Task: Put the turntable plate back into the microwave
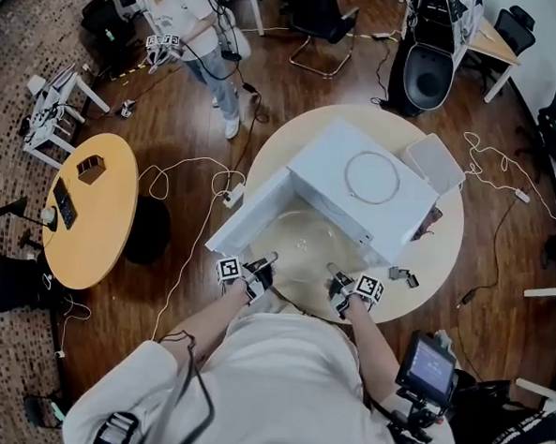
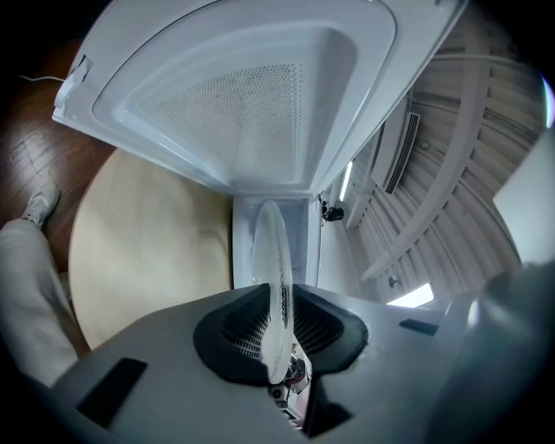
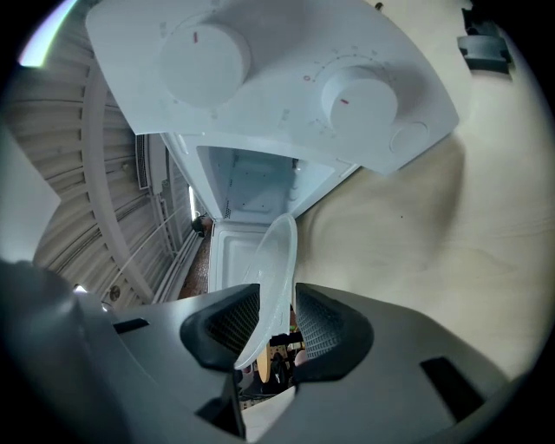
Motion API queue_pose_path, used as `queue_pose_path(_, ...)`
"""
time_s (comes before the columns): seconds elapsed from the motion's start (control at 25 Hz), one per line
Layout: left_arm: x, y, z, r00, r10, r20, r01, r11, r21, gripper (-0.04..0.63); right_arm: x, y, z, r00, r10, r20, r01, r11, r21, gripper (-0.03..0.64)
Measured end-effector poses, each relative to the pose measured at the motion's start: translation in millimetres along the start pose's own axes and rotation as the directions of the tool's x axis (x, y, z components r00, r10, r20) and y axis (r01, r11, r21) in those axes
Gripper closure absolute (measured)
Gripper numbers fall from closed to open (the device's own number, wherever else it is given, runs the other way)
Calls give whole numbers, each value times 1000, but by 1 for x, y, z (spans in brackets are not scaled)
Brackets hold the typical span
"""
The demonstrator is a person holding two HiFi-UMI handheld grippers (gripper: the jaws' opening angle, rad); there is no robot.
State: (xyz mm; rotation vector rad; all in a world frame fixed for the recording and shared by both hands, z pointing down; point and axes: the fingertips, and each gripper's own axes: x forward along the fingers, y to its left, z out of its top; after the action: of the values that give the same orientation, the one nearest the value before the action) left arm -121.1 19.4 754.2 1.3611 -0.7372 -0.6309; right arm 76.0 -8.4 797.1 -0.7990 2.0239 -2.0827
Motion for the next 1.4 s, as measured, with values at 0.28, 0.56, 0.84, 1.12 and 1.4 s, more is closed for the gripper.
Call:
queue_pose_path(0.28, 9, -16, 1, 999, -29, -21, 29, 999, -21, 540, 4, 25, -4, 998, 38, 39, -38, 999, -1, 511)
queue_pose_path(0.56, 12, -26, 15, 995, -67, -70, 65, 998, -27, 540, 10, 35, -9, 992, 22, 123, -23, 1000, 10, 512)
queue_pose_path(0.84, 14, -24, 19, 990, -100, -98, 94, 993, -68, 540, 14, 42, -16, 977, -43, 209, 40, 999, 17, 512)
queue_pose_path(1.12, 18, -25, 21, 986, -123, -112, 113, 989, -94, 540, 13, 44, -10, 949, -33, 314, 3, 995, 96, 555)
queue_pose_path(1.4, 18, -17, 26, 992, -112, -65, 99, 980, -171, 541, 13, 61, 0, 903, 20, 429, -105, 979, 174, 578)
